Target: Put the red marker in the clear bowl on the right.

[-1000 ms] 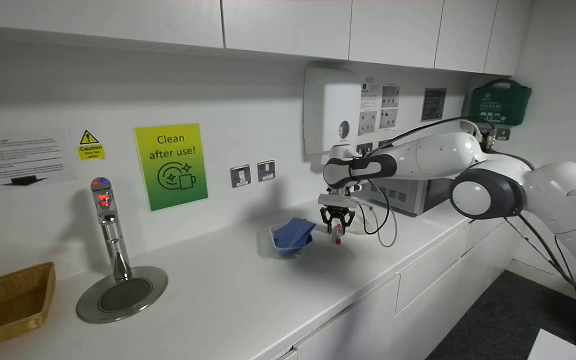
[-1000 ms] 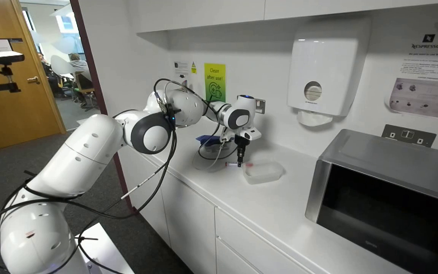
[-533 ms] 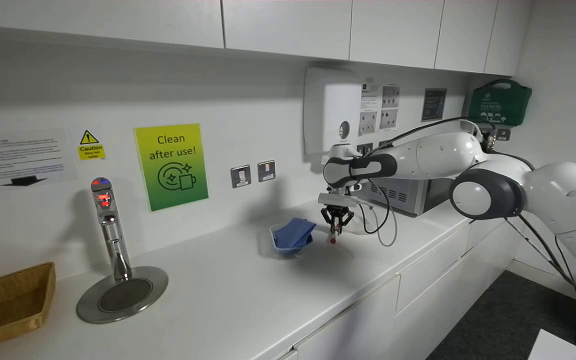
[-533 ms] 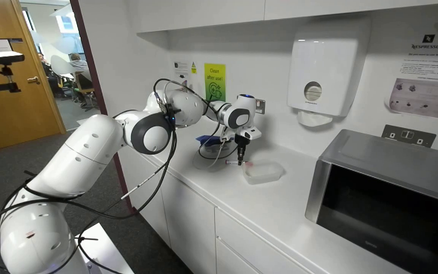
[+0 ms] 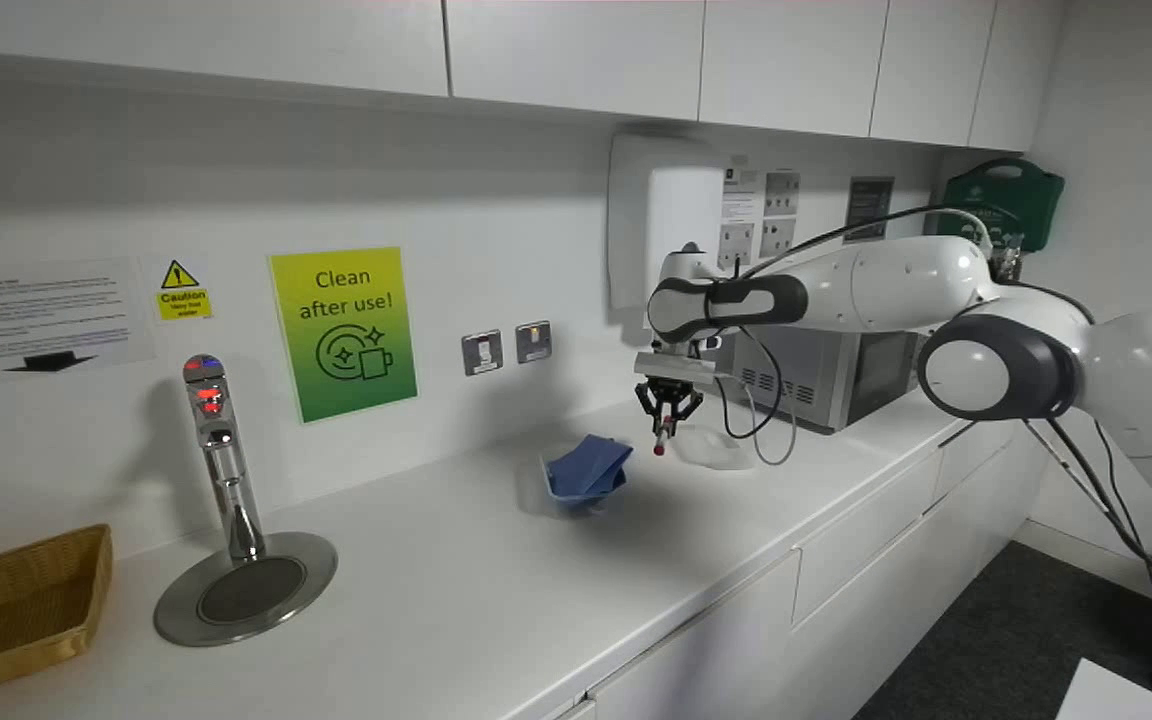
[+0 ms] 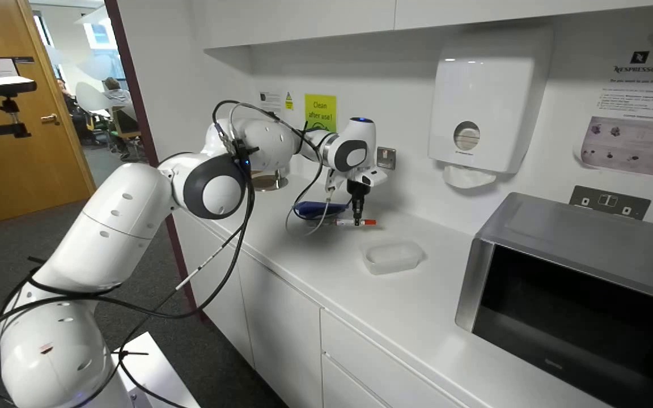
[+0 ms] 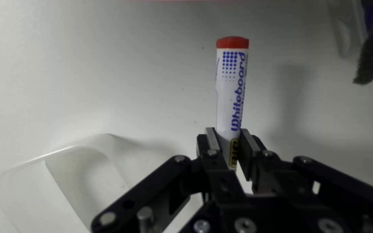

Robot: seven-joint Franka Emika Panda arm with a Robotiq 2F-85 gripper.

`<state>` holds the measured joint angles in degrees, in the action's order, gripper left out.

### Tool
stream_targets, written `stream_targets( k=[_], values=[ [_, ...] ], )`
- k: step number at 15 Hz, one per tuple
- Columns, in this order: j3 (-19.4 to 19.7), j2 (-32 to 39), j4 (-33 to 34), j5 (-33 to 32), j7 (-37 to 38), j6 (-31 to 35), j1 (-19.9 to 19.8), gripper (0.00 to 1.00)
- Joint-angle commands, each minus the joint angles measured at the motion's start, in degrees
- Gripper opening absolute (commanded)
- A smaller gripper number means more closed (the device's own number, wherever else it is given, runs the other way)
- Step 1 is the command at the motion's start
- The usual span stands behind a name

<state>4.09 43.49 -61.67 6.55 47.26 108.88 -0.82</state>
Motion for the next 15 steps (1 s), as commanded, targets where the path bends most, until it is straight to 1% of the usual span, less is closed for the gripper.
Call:
stream_targets(
  k=[1, 5, 8, 12, 15],
  values=[
    [0.8, -5.36, -3.18, -0.8, -4.53, -3.37, -1.04, 0.05],
    [2.25, -6.81, -2.53, -1.61, -11.15, -12.7, -3.06, 0.05],
    [3.84, -7.29, -2.49, -3.55, -14.49, -16.23, -4.07, 0.05],
    [6.56, -5.88, -0.2, -7.09, -16.72, -16.58, -5.12, 0.05],
    [7.71, -4.34, 1.44, -8.7, -17.23, -14.92, -5.65, 0.05]
  ],
)
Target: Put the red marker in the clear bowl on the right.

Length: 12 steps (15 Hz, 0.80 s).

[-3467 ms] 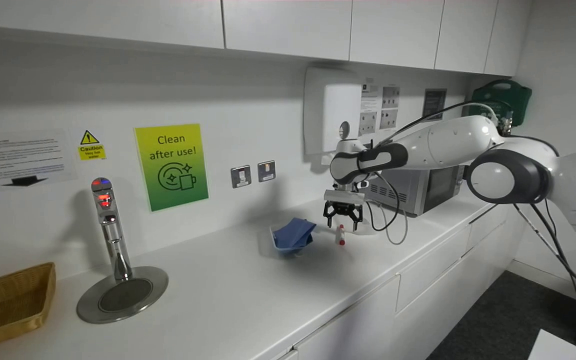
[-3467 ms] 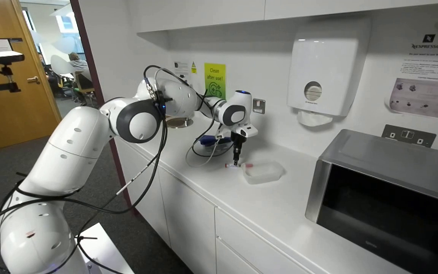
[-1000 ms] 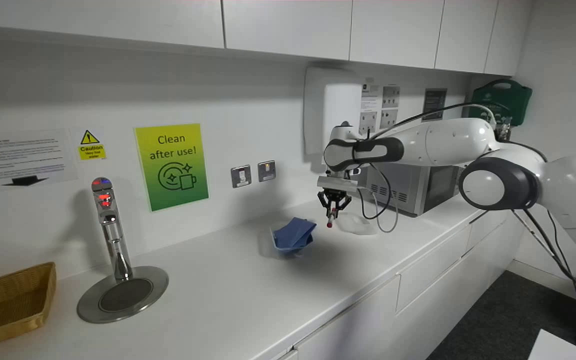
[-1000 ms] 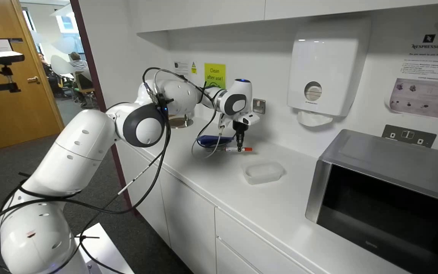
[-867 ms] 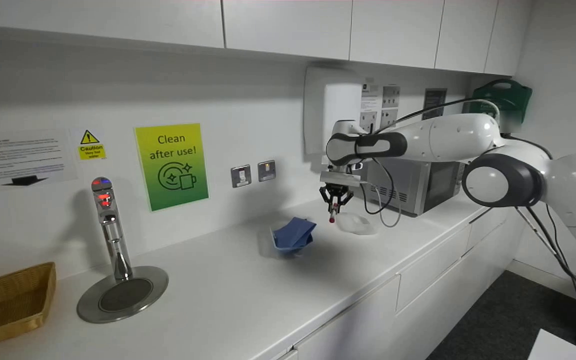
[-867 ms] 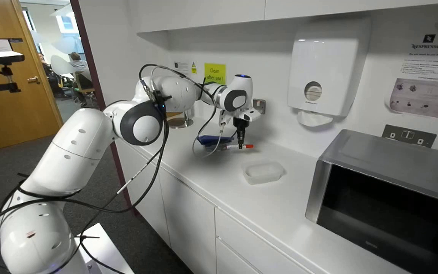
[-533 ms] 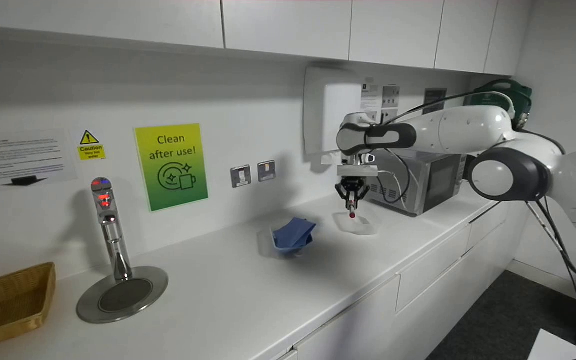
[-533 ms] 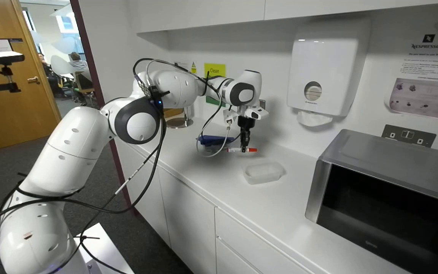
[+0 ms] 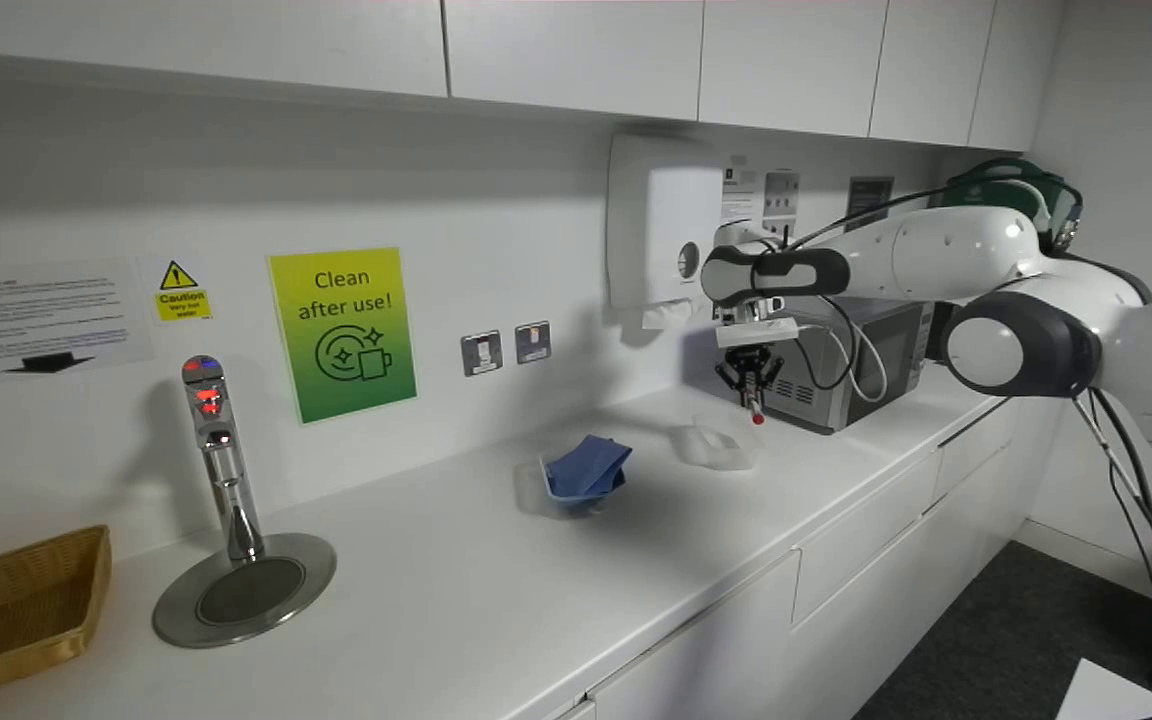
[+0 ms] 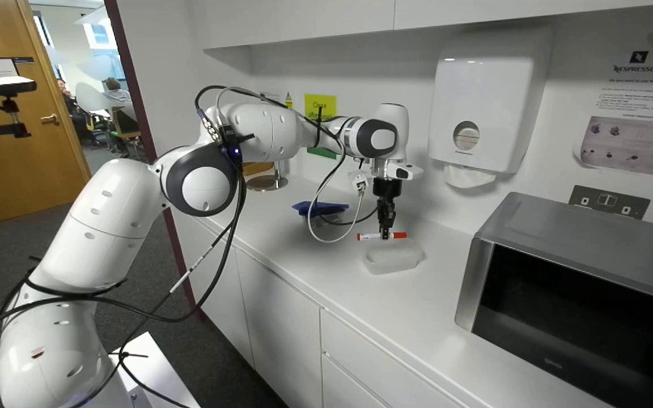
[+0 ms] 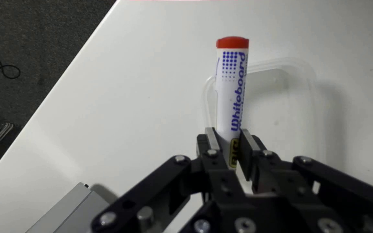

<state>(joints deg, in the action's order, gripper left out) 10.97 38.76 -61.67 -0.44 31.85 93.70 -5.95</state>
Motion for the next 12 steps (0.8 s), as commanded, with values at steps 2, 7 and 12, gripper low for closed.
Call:
stream_targets(
  k=[2, 7, 12],
  values=[
    [0.87, 1.44, 2.44, -1.89, -2.07, 1.52, -0.71, 0.05],
    [-0.36, 4.57, 4.8, -1.2, -5.75, 3.81, -0.57, 0.05],
    [-1.45, 6.98, 6.62, -1.2, -10.09, 3.69, -0.15, 0.05]
  ],
)
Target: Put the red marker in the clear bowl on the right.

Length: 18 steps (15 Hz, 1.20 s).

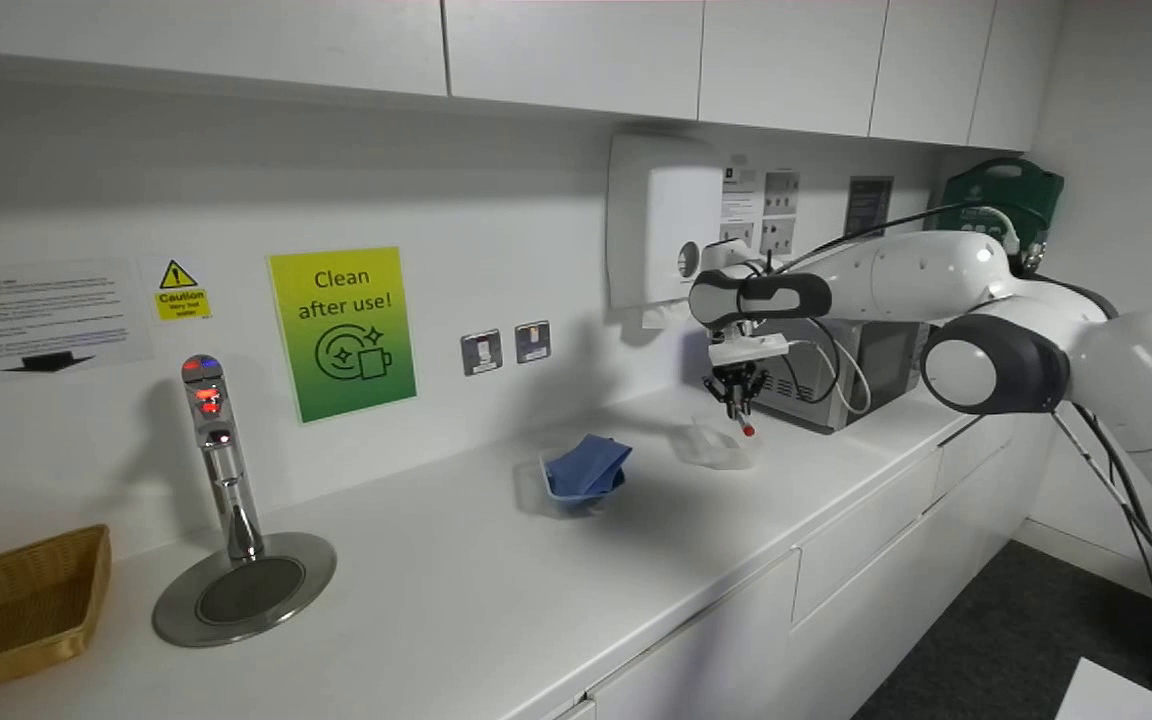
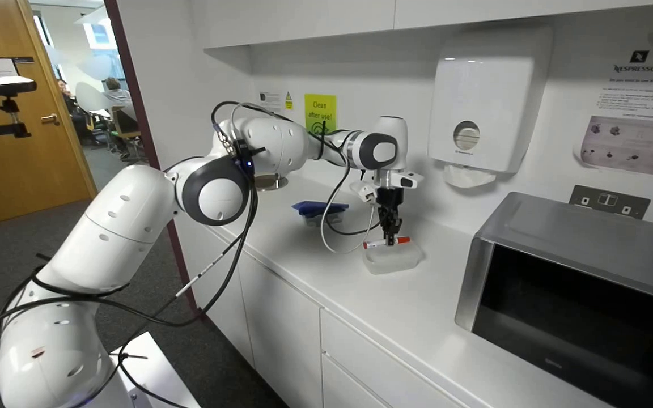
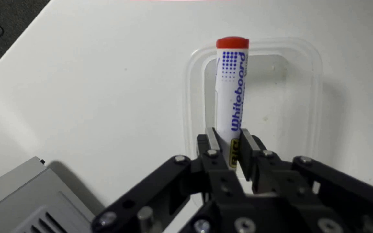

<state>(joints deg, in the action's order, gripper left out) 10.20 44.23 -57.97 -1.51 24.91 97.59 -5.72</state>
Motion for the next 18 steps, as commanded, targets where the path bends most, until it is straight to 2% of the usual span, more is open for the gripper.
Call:
stream_targets(
  k=[1, 10, 18],
  values=[
    [-0.88, 1.8, 3.07, -0.08, -3.83, -0.14, -0.39, 0.05],
    [-1.11, 4.25, 4.2, 0.65, -7.49, -0.21, -1.45, 0.05],
    [-1.08, 4.73, 5.42, 0.79, -7.93, -0.45, -1.6, 0.05]
  ],
)
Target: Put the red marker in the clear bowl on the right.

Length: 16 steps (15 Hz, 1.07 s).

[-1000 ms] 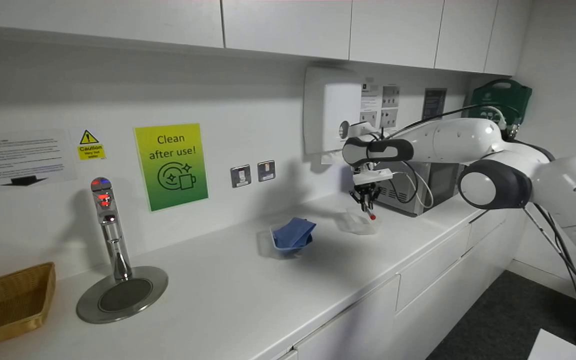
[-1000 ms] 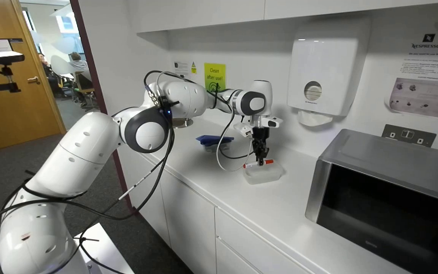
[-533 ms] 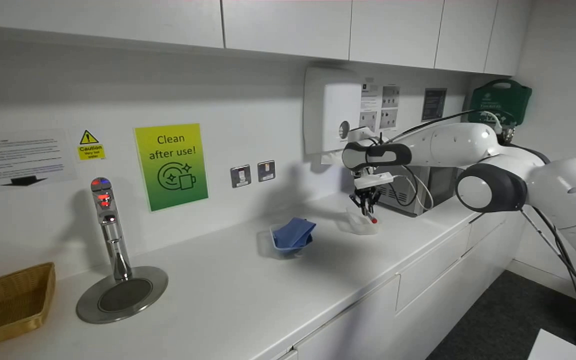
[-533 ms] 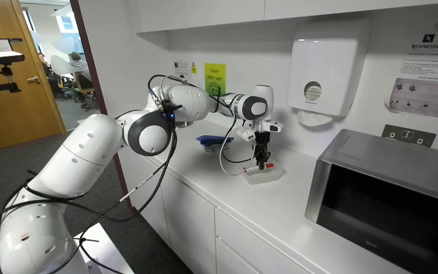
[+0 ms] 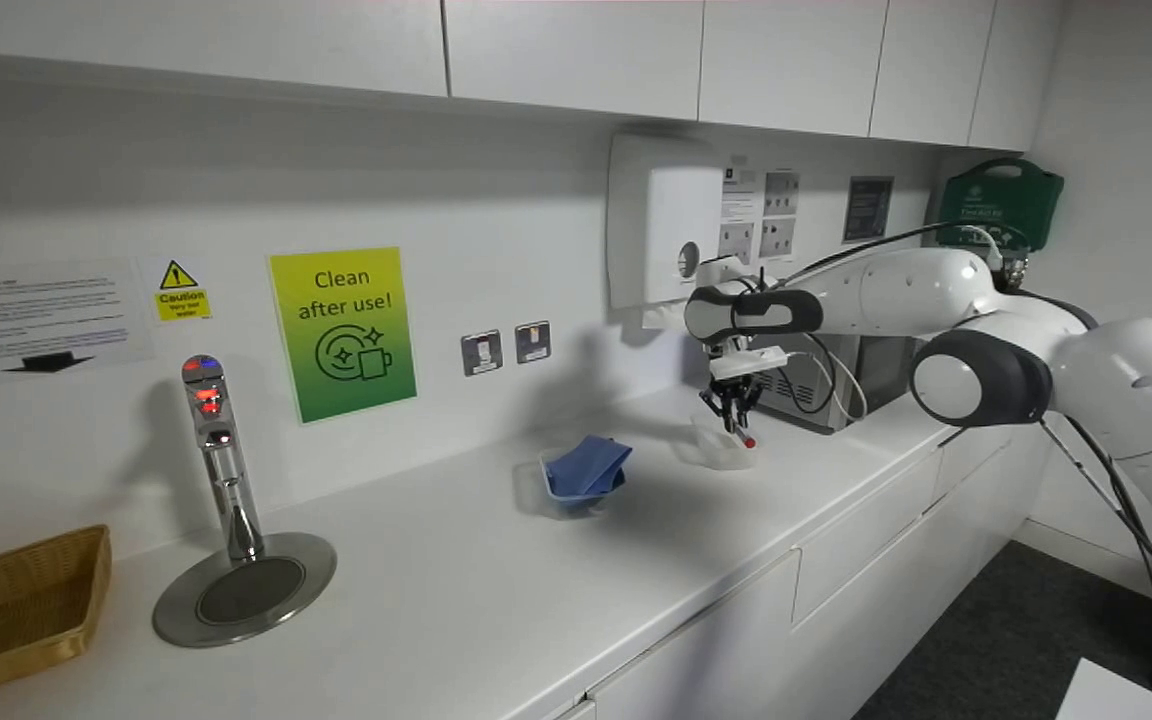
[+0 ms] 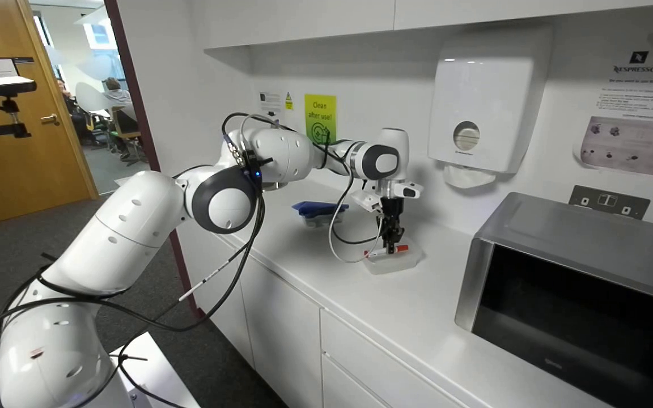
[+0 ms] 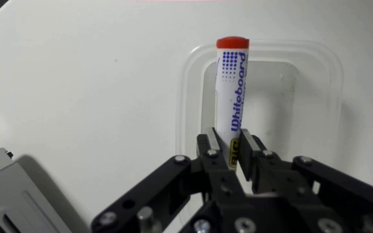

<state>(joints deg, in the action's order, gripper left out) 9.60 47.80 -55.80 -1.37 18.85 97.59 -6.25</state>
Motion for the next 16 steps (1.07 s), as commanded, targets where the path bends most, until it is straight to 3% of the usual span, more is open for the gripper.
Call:
stream_targets(
  k=[1, 16],
  values=[
    [-0.48, 1.32, 3.73, 0.7, -1.83, -0.63, -1.15, 0.05],
    [-1.35, 8.16, 13.28, 1.28, -1.98, -2.73, -2.06, 0.05]
  ],
)
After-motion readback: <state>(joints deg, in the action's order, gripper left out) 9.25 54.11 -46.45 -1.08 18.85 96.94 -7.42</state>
